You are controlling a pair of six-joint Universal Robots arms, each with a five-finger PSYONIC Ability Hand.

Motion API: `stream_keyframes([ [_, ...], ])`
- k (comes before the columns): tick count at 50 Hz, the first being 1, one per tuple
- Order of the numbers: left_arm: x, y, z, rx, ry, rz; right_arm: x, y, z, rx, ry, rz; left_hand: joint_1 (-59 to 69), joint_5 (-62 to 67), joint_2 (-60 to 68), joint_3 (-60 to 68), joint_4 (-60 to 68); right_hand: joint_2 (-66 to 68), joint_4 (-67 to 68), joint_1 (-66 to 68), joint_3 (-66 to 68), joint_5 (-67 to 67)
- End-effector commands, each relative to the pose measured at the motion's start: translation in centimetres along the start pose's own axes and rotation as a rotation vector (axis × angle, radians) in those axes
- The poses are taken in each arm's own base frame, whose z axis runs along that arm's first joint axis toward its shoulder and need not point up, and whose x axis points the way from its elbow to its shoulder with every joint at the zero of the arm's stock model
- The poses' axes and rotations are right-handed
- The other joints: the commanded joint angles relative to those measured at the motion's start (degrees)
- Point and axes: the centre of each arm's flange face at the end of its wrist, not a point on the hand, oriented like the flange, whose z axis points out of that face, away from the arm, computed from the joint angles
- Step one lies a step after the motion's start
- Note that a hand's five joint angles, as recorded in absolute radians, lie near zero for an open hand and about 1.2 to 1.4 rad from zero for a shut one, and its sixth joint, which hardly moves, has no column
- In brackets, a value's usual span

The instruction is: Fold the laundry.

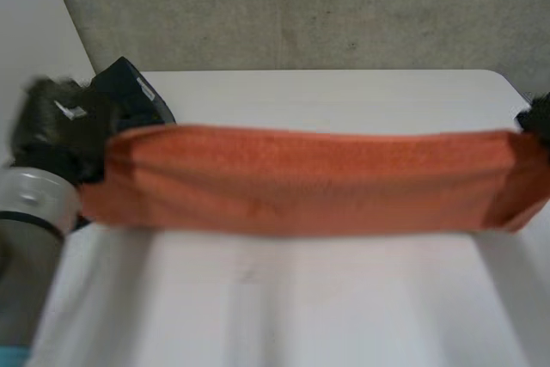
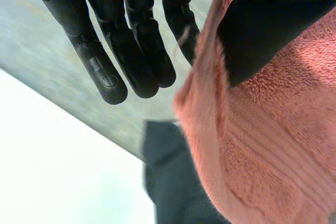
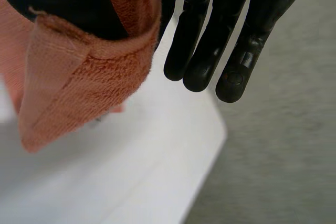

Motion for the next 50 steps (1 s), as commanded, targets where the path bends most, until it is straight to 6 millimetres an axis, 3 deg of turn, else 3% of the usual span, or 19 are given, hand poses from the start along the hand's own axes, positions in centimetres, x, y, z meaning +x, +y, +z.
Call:
stream_keyframes([
  [1,-5.0,-5.3,-3.5,0.152,-0.108,-0.062,4.4,-4.3,-4.1,0.107,0.166,-0.017,14.2,14.1,11.5,11.8,11.3,12.4,11.8,23.8,12.4,12.7],
  [7,-7.7,-8.2,-5.3,0.228,-0.153,-0.142,7.6,-7.7,-6.3,0.233,0.274,-0.002,14.2,14.1,11.5,11.8,11.3,12.4,11.8,23.8,12.4,12.7],
  [11,-8.5,-9.2,-5.6,0.243,-0.158,-0.175,8.9,-8.9,-7.3,0.251,0.304,-0.009,14.2,14.1,11.5,11.8,11.3,12.4,11.8,23.8,12.4,12.7],
  [17,-7.9,-8.9,-4.9,0.221,-0.136,-0.171,9.0,-8.9,-7.3,0.223,0.272,0.002,14.2,14.1,11.5,11.8,11.3,12.4,11.8,23.8,12.4,12.7],
  [21,-5.6,-7.0,-2.1,0.132,-0.062,-0.144,8.3,-6.6,-4.1,0.143,0.166,0.051,14.2,14.1,11.5,11.8,11.3,12.4,11.8,23.8,12.4,12.7],
  [22,-5.1,-6.6,-1.6,0.115,-0.047,-0.140,8.0,-5.4,-2.6,0.105,0.126,0.068,14.2,14.1,11.5,11.8,11.3,12.4,11.8,23.8,12.4,12.7],
  [29,-0.2,-2.6,3.9,-0.050,0.066,-0.087,6.4,-2.3,2.6,0.019,0.017,0.064,14.2,14.1,11.5,11.8,11.3,12.4,11.8,23.8,12.4,12.7],
  [30,0.5,-2.1,4.5,-0.068,0.079,-0.079,5.7,-1.6,4.1,0.007,-0.020,0.067,14.2,14.1,11.5,11.8,11.3,12.4,11.8,23.8,12.4,12.7],
  [34,3.2,-0.2,8.8,-0.117,0.107,-0.066,4.2,-0.9,7.3,-0.019,-0.053,0.078,14.2,14.1,11.5,11.8,11.3,12.4,11.8,23.8,12.4,12.7],
  [36,3.9,-0.2,10.4,-0.102,0.101,-0.071,3.9,-0.9,8.5,-0.017,-0.030,0.080,14.2,14.1,11.5,11.8,11.3,12.4,11.8,23.8,12.4,12.7],
  [40,4.0,-2.0,13.7,0.007,0.036,-0.106,4.3,-2.0,11.5,0.043,0.105,0.062,14.2,14.1,11.5,11.8,11.3,12.4,11.8,23.8,12.4,12.7],
  [43,2.4,-5.0,15.9,0.158,-0.064,-0.157,6.8,-3.9,12.9,0.175,0.282,0.039,14.2,14.1,11.5,11.8,11.3,12.4,11.8,23.8,12.4,12.7],
  [47,-0.4,-9.8,16.9,0.389,-0.204,-0.228,10.6,-7.2,13.0,0.409,0.510,0.046,14.2,14.1,11.5,11.8,11.3,12.4,11.8,23.8,12.4,12.7],
  [50,-1.8,-12.3,16.7,0.529,-0.286,-0.278,13.5,-9.9,11.4,0.590,0.648,0.088,14.2,14.1,11.5,11.8,11.3,12.4,11.8,23.8,12.4,12.7],
])
